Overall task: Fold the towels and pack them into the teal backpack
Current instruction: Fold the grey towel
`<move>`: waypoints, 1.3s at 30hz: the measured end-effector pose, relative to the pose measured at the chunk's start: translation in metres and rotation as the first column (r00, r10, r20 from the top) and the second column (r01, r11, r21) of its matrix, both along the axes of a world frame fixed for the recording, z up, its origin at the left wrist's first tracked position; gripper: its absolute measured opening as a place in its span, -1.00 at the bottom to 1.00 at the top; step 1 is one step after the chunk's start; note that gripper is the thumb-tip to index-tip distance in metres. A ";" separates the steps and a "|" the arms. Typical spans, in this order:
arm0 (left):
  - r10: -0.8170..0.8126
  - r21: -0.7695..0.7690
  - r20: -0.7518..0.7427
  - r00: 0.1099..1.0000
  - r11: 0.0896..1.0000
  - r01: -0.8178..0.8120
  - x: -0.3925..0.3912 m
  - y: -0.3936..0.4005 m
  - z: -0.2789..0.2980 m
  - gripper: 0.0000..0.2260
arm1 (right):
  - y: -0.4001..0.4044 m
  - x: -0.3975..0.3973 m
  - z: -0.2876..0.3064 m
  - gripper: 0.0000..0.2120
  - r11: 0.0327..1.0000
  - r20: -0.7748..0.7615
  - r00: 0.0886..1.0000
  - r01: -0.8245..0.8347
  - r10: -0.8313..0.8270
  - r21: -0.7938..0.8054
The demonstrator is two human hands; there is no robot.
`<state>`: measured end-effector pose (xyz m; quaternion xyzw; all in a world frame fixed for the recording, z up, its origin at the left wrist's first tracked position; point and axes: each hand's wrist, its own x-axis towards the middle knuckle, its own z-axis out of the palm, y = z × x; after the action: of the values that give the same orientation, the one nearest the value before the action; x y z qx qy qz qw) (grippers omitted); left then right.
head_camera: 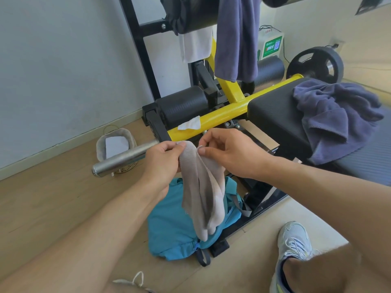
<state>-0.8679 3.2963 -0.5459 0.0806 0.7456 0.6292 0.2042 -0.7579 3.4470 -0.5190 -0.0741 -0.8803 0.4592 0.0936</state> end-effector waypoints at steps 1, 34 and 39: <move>-0.015 -0.005 -0.014 1.000 1.000 0.015 0.001 0.000 0.001 -0.88 | -0.001 -0.001 0.000 -0.90 1.000 -0.008 1.000 0.003 -0.003 0.013; -0.410 -0.052 -0.123 0.904 0.912 0.407 0.018 -0.008 0.020 -0.84 | 0.011 -0.003 -0.005 -0.90 0.995 -0.074 0.992 0.102 -0.100 0.016; -0.405 -0.115 -0.171 0.898 0.913 0.391 0.016 -0.011 0.020 -0.74 | 0.014 -0.003 -0.003 -0.94 1.000 -0.032 0.999 0.016 -0.016 -0.002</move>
<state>-0.8518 3.2856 -0.5264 0.2834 0.7532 0.5341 0.2589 -0.7606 3.4610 -0.5223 -0.0738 -0.8776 0.4604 0.1111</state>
